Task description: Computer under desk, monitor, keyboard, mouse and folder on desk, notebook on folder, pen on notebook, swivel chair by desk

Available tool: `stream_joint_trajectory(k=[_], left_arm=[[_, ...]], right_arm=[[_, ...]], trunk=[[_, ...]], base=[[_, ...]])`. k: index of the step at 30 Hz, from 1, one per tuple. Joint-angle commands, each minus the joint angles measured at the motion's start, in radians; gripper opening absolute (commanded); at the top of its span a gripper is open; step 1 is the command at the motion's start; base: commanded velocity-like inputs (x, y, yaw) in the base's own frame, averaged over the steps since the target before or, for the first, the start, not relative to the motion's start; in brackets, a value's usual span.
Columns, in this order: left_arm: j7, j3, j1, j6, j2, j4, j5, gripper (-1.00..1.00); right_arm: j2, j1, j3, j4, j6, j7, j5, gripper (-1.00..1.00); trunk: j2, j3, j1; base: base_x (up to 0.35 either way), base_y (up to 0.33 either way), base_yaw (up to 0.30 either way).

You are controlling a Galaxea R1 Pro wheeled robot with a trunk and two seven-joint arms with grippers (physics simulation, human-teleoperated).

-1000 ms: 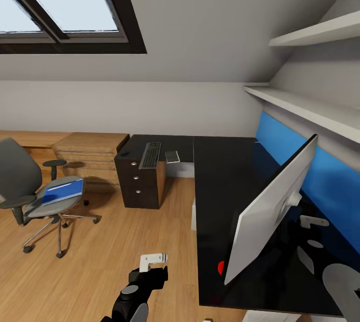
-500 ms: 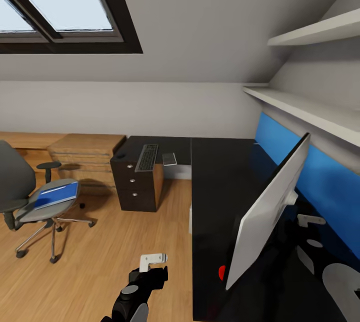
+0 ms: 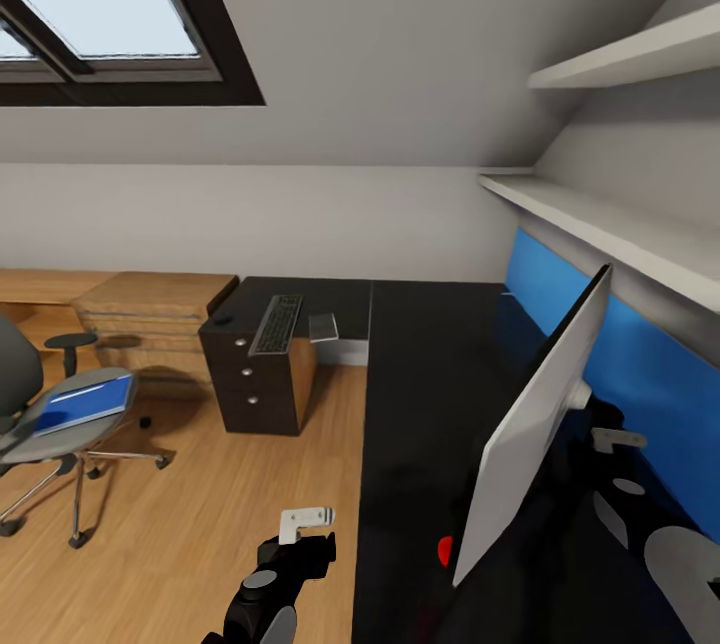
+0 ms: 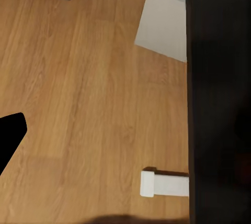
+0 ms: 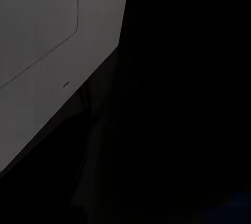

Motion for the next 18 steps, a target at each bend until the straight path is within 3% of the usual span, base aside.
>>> stream_joint_trajectory(k=[1,13,18], left_arm=[[0.009,-0.001,-0.001,0.002,0.000,-0.002,0.010,1.00],[0.009,-0.001,-0.001,0.005,0.000,-0.001,0.013,1.00],[0.009,-0.001,-0.001,0.004,0.000,-0.001,0.012,1.00]], right_arm=[[0.000,0.000,0.014,0.014,-0.005,-0.064,-0.010,-1.00],[0.001,0.000,0.014,0.015,-0.005,-0.064,-0.010,-1.00],[0.001,0.000,0.014,0.015,-0.005,-0.064,-0.010,-1.00]], trunk=[[-0.001,-0.002,0.001],[-0.001,-0.002,0.001],[-0.001,-0.002,0.001]], base=[[0.173,-0.167,0.000],[0.032,-0.029,0.000],[0.219,0.000,0.000]])
